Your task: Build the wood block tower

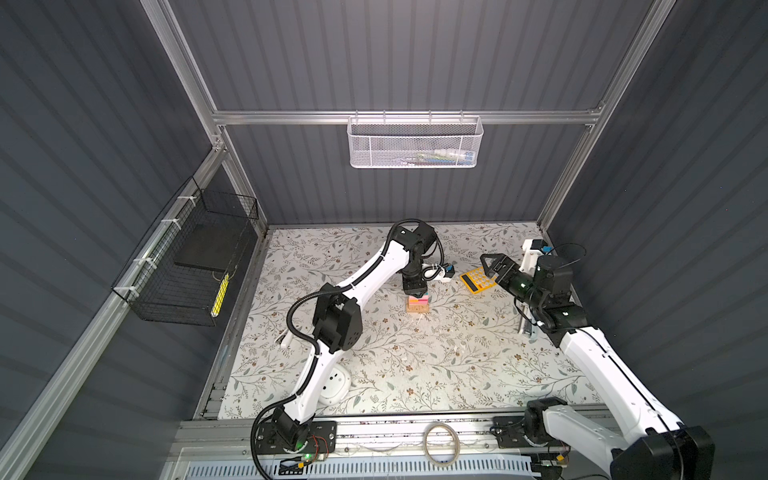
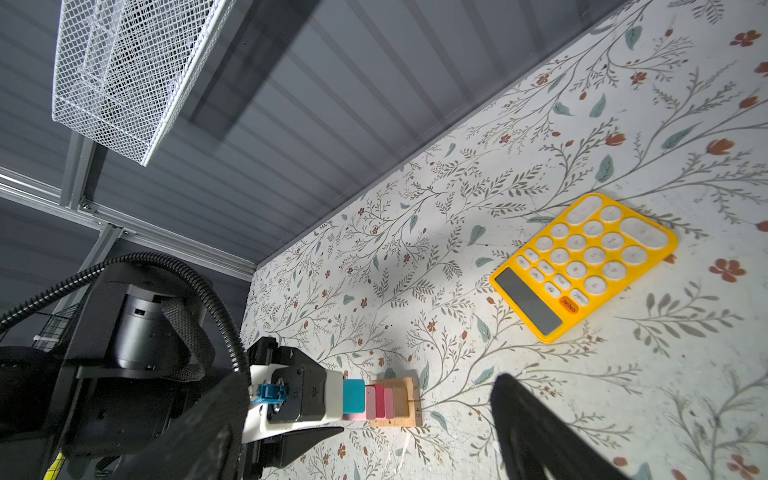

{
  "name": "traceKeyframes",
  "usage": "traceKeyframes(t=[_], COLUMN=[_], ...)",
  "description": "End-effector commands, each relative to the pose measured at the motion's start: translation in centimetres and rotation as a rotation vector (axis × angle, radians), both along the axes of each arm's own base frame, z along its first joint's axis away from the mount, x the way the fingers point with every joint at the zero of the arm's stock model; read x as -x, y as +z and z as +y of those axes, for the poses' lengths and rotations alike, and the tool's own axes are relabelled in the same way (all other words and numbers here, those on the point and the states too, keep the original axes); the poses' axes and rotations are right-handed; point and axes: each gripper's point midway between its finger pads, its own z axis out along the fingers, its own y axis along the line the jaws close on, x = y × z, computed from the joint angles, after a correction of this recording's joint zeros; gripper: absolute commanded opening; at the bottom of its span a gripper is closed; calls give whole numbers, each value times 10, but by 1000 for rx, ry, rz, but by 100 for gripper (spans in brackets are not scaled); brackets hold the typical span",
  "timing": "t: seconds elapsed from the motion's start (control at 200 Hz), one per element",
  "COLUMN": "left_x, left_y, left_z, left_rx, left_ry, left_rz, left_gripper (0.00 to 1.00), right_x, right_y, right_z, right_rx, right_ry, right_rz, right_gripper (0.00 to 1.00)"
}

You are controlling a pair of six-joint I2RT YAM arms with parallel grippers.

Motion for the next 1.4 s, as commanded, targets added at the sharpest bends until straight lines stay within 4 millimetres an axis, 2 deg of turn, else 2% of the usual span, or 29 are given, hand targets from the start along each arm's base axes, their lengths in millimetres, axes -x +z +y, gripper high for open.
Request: traceKeyframes(t=[0.0,0.14,0.475,0.545,0.815,1.396], left_x=[6,4,3,3,3,3], left_y=[-10,-8,-7,-6,-4,1], left_z=[3,3,2,1,0,-1], left_rx=[-22,-18,-13,-10,-2,8], left_ry=[-36,-33,-26,-26,-21,-18], left_rz=[35,28,21,21,16,12], left_gripper=[46,46,62,63,49,41], right_x=[-2,-1,-1,-2,-2,-4], right_y=[-2,-2,-2,-2,-3,-5], right_z=[0,-1,-1,-1,-1,0], right_rx=[-8,-9,-10,-10,-12,-16], right_ry=[1,-1,0,0,1,1], right_rz=[-1,1,0,0,4,7], right_gripper=[93,93,92,92,92,92])
